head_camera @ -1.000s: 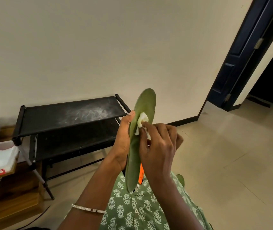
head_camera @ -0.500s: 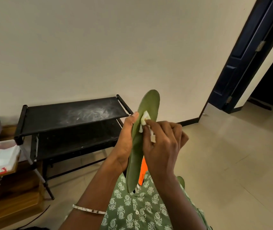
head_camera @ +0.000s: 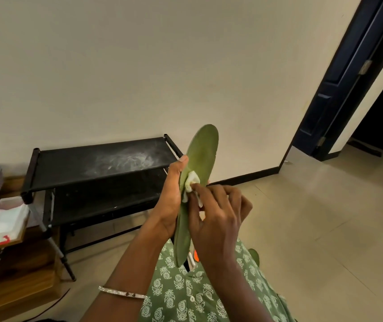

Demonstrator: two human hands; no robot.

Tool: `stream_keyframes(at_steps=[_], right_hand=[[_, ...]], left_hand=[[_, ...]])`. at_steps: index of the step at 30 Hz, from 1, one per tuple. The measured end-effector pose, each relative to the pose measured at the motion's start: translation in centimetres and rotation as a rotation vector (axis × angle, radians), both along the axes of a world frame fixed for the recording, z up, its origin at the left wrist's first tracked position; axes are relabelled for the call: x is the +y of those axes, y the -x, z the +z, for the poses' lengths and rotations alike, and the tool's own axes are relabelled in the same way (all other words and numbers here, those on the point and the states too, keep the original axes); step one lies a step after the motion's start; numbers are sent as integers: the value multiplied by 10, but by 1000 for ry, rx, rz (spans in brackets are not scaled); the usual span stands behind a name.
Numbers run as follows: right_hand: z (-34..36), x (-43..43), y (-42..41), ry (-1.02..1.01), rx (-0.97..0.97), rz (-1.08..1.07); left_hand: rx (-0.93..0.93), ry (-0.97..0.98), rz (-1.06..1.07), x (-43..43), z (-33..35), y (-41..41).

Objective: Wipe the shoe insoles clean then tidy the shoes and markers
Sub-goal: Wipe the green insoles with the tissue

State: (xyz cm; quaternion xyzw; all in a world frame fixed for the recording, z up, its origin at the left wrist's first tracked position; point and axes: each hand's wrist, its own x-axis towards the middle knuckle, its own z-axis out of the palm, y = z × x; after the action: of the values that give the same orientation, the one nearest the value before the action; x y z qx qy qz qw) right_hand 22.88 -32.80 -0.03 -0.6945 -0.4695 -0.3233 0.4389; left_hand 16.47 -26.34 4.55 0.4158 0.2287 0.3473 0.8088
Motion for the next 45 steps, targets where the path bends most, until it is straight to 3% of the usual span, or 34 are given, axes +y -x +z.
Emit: stream_keyframes(at_steps=[7, 11, 16, 19, 24, 28, 35, 45], right_hand=[[19, 4, -17, -21, 63, -71], [-2, -5, 4, -4, 57, 5], [-7, -14, 13, 77, 83, 100], [14, -14, -5, 32, 237, 149], [43, -15, -35, 64, 516, 300], [48, -11, -46, 100, 644, 272], [33, -1, -29, -35, 299, 94], [14, -6, -16, 109, 271, 215]], left_hand=[[-39, 4, -103, -6, -4, -5], [24, -4, -27, -4, -2, -2], [-44, 66, 8, 7, -4, 4], [-104, 108, -76, 9, -8, 4], [-69, 19, -155, 7, -9, 1], [-55, 14, -202, 8, -11, 0], [-57, 2, -202, -8, -9, -9], [13, -69, -104, -4, -13, -8]])
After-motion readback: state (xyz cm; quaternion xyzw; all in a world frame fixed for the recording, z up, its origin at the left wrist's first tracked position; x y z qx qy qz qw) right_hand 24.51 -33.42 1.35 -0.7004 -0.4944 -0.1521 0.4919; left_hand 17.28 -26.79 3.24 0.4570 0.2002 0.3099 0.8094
